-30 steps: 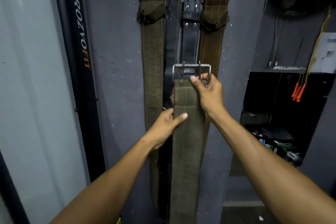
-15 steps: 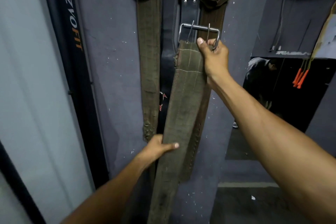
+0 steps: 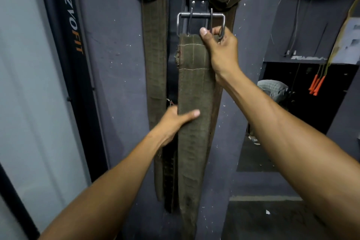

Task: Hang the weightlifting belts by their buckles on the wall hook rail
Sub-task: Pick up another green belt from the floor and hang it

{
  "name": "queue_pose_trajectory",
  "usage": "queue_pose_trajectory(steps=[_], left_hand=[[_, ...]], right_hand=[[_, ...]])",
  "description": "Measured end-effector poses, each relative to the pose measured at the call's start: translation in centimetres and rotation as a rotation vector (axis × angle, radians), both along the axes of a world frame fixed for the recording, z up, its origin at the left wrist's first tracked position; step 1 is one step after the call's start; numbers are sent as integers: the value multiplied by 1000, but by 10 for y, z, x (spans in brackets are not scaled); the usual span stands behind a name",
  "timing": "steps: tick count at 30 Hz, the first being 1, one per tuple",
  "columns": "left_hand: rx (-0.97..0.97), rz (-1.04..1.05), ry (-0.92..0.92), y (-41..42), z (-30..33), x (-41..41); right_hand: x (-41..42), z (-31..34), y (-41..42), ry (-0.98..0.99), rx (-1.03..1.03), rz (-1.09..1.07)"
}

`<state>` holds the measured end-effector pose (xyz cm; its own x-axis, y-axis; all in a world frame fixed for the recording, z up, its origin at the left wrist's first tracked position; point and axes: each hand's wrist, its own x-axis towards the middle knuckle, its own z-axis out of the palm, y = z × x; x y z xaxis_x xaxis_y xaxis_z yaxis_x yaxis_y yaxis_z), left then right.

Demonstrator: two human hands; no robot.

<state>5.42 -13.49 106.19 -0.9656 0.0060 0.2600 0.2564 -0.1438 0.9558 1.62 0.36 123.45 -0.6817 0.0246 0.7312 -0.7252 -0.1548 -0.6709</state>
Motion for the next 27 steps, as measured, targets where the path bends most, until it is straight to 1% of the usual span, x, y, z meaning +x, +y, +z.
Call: queue_pose_trajectory(steps=[3, 5, 7, 8, 10, 11, 15, 17, 20, 22, 25, 27], left_hand=[[-164, -17, -188, 4, -88, 5], [-276, -54, -300, 5, -134, 12], [-390, -66, -375, 6, -157, 16], [-439, -59, -387, 5, -157, 16], [-453, -54, -327, 6, -141, 13], [-408, -63, -262, 6, -124, 12], [-76, -88, 16, 11, -20, 9], [15, -25, 124, 12, 32, 3], [21, 161, 208, 10, 92, -3], [37, 245, 226, 9, 111, -5], [87, 329, 242, 12, 117, -5], [111, 334, 265, 15, 117, -2]], right_hand=[[0, 4, 7, 10, -4, -16], [-2, 4, 12, 9, -7, -12], [-4, 3, 16, -9, -2, -10], [-6, 1, 19, -18, -2, -12], [-11, -3, 24, -30, -4, -14], [-13, -6, 26, -37, 0, -15], [-21, -23, 27, -83, 26, 2], [-22, -33, 23, -92, 32, 9], [-20, -47, 14, -103, 84, 5], [-18, -54, 6, -116, 127, -17], [-11, -61, 0, -127, 169, -72], [-4, -73, 2, -124, 132, -7]])
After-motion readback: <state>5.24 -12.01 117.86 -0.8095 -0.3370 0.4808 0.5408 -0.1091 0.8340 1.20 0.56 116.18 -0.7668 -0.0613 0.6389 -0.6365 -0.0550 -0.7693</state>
